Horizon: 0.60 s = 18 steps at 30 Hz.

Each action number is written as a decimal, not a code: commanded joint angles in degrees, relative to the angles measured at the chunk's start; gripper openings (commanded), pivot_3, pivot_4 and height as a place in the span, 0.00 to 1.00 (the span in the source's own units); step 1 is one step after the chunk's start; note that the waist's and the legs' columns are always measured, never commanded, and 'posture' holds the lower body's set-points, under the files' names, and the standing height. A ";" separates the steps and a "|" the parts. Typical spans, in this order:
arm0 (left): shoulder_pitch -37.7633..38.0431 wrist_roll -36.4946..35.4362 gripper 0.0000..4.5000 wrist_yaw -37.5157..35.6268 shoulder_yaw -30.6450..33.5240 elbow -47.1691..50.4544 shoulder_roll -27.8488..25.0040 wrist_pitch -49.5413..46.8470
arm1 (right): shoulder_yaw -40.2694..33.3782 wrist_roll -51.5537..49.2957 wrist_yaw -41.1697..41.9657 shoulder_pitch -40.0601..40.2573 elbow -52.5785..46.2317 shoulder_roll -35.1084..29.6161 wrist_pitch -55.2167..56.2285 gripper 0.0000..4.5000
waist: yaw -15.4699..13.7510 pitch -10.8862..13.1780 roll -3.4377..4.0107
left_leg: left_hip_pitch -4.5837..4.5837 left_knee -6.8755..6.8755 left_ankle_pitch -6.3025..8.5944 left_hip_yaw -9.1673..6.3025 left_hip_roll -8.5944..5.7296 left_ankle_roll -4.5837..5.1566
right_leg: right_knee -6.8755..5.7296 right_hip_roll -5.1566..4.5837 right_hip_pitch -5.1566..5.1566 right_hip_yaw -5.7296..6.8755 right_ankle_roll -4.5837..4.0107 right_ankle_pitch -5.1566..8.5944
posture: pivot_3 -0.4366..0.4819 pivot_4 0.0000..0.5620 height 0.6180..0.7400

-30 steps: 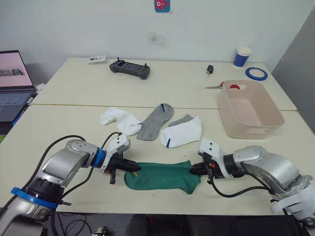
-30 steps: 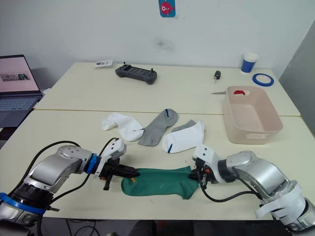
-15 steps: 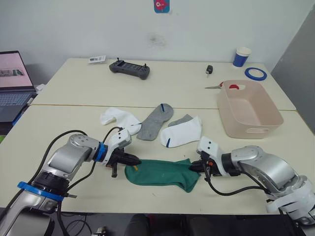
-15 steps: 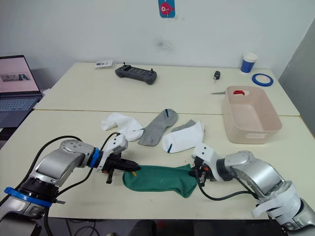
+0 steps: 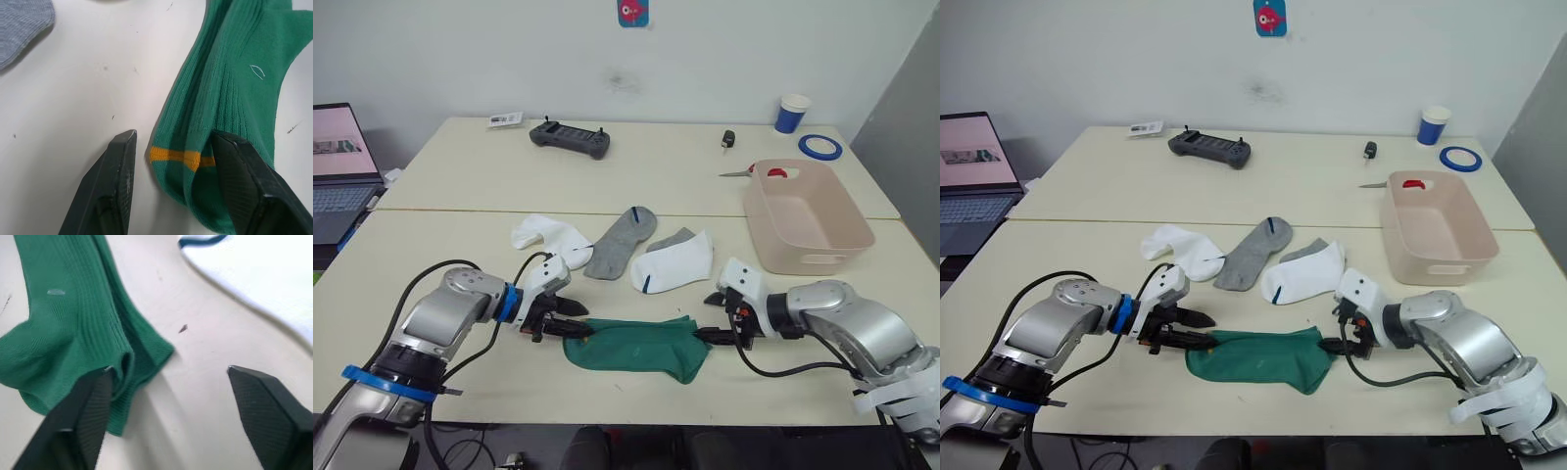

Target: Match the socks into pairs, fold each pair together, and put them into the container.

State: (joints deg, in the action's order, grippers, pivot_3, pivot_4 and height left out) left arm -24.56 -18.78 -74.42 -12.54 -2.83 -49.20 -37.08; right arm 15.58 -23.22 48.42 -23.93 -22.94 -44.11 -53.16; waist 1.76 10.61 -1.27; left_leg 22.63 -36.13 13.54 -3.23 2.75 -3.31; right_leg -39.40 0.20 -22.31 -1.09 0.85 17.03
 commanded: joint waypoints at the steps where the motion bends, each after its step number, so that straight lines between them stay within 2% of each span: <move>1: 1.84 -2.47 0.53 0.51 5.10 2.95 -1.79 -0.89 | -4.88 -1.12 1.69 -0.63 -1.73 -1.27 3.54 0.84 | 0.17 0.00 0.00 | -0.01 0.00 0.00 0.01 0.00 0.00 | -0.02 0.01 -0.02 -0.03 0.00 0.00 | 0.48 0.27 1.00; 5: 3.52 -7.81 0.53 3.26 13.70 5.91 -0.87 -2.09 | -10.25 -5.18 2.97 3.72 -7.68 -1.31 5.88 0.84 | -0.01 0.00 0.00 | 0.06 0.01 0.00 -0.05 0.04 0.00 | -0.01 0.02 -0.05 0.05 -0.01 0.01 | 0.48 0.27 1.00; 6: 4.00 -8.63 0.48 4.32 15.71 6.99 -0.80 -2.03 | -11.42 -5.81 2.46 5.11 -9.39 -1.12 6.14 0.85 | -0.05 0.00 0.00 | 0.07 0.02 0.00 -0.06 0.04 0.00 | -0.01 0.02 -0.04 0.06 -0.01 0.01 | 0.48 0.27 1.00; 7: 4.60 -9.92 0.44 4.65 17.20 8.64 -1.14 -2.91 | -12.35 -6.18 1.64 6.37 -10.81 -0.77 6.33 0.81 | -0.10 0.00 0.00 | 0.07 0.02 0.00 -0.08 0.04 0.00 | -0.01 0.02 -0.04 0.07 -0.01 0.01 | 0.48 0.27 1.00; 10: 7.17 -13.92 0.26 4.68 19.24 16.55 -2.25 -6.26 | -12.95 -7.29 -0.97 9.98 -15.28 0.78 5.92 0.64 | -0.09 0.00 0.00 | 0.09 0.02 0.00 -0.06 0.03 0.00 | 0.04 -0.03 -0.02 0.05 -0.01 0.01 | 0.48 0.27 1.00; 14: 10.79 -14.84 0.00 7.08 14.26 25.74 0.07 -6.97 | -5.47 -3.35 -5.20 13.36 -16.99 4.80 7.94 0.32 | -0.08 0.00 0.00 | 0.05 0.03 0.00 0.00 0.00 -0.01 | 0.09 -0.08 0.02 -0.01 0.00 0.01 | 0.48 0.27 1.00; 18: 13.41 -9.64 0.00 9.72 8.09 24.01 2.46 -2.69 | -0.56 0.10 -8.15 14.88 -15.16 7.34 8.74 0.01 | -0.07 0.00 0.00 | -0.05 0.01 -0.02 0.02 -0.02 -0.03 | -0.01 -0.07 0.06 -0.05 0.00 0.00 | 0.48 0.27 1.00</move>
State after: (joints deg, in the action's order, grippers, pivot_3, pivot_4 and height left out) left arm -11.40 -30.76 -65.82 -3.51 21.76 -46.92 -42.43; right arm 15.13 -23.96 41.64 -9.35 -37.53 -37.04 -45.38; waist 1.68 10.61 -1.26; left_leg 22.55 -36.14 13.52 -3.21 2.73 -3.34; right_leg -39.44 0.14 -22.24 -1.15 0.84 17.02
